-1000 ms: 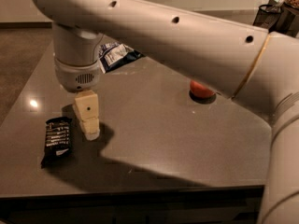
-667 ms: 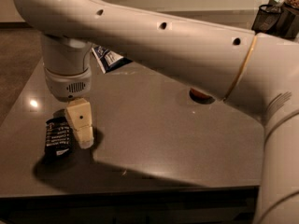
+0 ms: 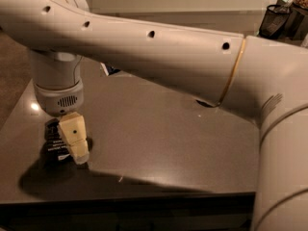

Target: Move rxbar chocolate near apple

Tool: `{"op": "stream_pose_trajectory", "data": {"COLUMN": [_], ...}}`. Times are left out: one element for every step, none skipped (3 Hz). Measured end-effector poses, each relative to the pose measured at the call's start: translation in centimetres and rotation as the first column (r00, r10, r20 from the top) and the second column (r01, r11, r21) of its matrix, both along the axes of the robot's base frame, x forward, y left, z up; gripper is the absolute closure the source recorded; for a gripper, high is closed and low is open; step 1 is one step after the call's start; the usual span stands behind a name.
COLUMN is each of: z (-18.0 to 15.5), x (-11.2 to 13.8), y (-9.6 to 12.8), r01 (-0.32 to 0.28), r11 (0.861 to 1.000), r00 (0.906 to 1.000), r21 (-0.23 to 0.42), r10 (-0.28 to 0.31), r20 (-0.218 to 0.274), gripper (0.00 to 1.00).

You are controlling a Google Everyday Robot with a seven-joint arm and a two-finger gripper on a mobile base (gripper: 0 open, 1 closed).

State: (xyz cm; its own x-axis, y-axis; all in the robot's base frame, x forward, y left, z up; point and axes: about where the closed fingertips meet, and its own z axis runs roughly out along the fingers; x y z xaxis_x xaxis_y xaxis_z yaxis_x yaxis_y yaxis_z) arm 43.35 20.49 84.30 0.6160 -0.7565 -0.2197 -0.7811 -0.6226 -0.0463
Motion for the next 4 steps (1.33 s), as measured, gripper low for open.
{"op": "stream_pose_trajectory", "data": {"z": [-0.75,-1.09,-1.13,-0.61], "x": [0.13,0.44,0.59,0.86], "y": [0.81,1.22,1.11,0.43], "r01": [-0.007,-0.007,-0.012,-0.012], "r11": [1.0,1.0,0.999,0.999], "r00": [0.9999,0.9999,0.9999,0.9998], "r21": [-0.012,-0.02,-0.033,-0.044], "r10": [0.007,0.007,0.012,0.011], "r20": [-0.009,-0.011,-0.012,-0.016], "gripper": [0.02,0.16,0.33,0.57]}}
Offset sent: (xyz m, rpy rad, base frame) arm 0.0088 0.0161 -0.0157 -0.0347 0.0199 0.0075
